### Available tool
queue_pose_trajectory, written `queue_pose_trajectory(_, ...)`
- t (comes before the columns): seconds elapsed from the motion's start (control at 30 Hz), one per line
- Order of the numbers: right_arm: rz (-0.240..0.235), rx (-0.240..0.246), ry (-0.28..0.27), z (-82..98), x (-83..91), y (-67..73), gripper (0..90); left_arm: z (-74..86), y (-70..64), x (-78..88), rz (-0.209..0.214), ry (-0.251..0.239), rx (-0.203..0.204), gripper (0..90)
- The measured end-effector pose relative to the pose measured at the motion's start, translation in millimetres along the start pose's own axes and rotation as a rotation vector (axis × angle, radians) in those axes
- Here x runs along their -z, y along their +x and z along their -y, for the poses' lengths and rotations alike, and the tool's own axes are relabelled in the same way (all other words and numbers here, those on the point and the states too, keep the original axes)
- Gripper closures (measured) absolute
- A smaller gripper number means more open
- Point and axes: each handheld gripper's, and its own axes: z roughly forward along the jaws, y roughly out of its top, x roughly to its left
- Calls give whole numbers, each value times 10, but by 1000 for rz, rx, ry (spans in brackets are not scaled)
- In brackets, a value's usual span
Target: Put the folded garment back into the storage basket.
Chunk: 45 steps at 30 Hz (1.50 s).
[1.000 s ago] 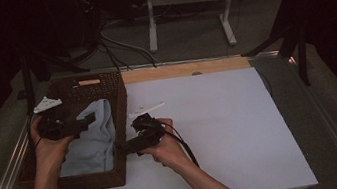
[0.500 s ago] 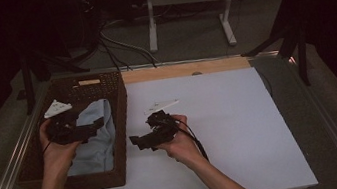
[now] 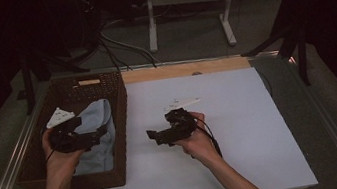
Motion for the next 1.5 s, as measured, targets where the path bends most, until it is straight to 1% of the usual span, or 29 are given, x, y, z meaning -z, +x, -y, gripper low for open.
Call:
queue_pose_trajectory(0.03, 2, -3, -2, 12, 17, -21, 105, 4, -9, 4, -4, -2, -3, 43)
queue_pose_trajectory(0.1, 7, -5, -5, 41, 52, -59, 105, 17, -24, 11, 4, -5, -4, 43)
queue_pose_trajectory(0.23, 16, -13, -9, 89, 114, -127, 105, 49, -63, 20, -2, -11, -10, 43)
queue_pose_trajectory(0.37, 22, -15, -16, 127, 167, -182, 104, 70, -97, -3, -9, 2, -23, 43)
queue_pose_trajectory(0.43, 25, -16, -17, 149, 194, -206, 104, 79, -121, -8, -10, 2, -31, 43)
queue_pose_trajectory(0.53, 36, -18, -15, 188, 235, -249, 104, 98, -155, -7, -6, -3, -30, 43)
queue_pose_trajectory(0.63, 51, -10, -14, 236, 288, -295, 105, 126, -180, -10, -5, -4, -32, 43)
queue_pose_trajectory(0.7, 63, -4, -13, 269, 326, -322, 105, 129, -200, 4, -11, -17, -38, 43)
queue_pose_trajectory(0.73, 65, -2, -13, 285, 346, -337, 104, 130, -211, 10, -4, -20, -34, 43)
queue_pose_trajectory(0.83, 71, -8, -21, 325, 412, -380, 105, 143, -248, 12, -4, -12, -47, 43)
queue_pose_trajectory(0.93, 75, -13, -31, 357, 475, -425, 105, 162, -281, 24, 2, -17, -45, 43)
queue_pose_trajectory(1.2, 103, -26, -44, 443, 613, -557, 105, 220, -360, 72, 17, -30, -19, 43)
queue_pose_trajectory(1.37, 113, -33, -58, 498, 699, -626, 105, 263, -401, 78, 15, -43, -21, 44)
queue_pose_trajectory(1.5, 128, -20, -68, 544, 775, -666, 104, 284, -413, 70, 14, -42, -29, 44)
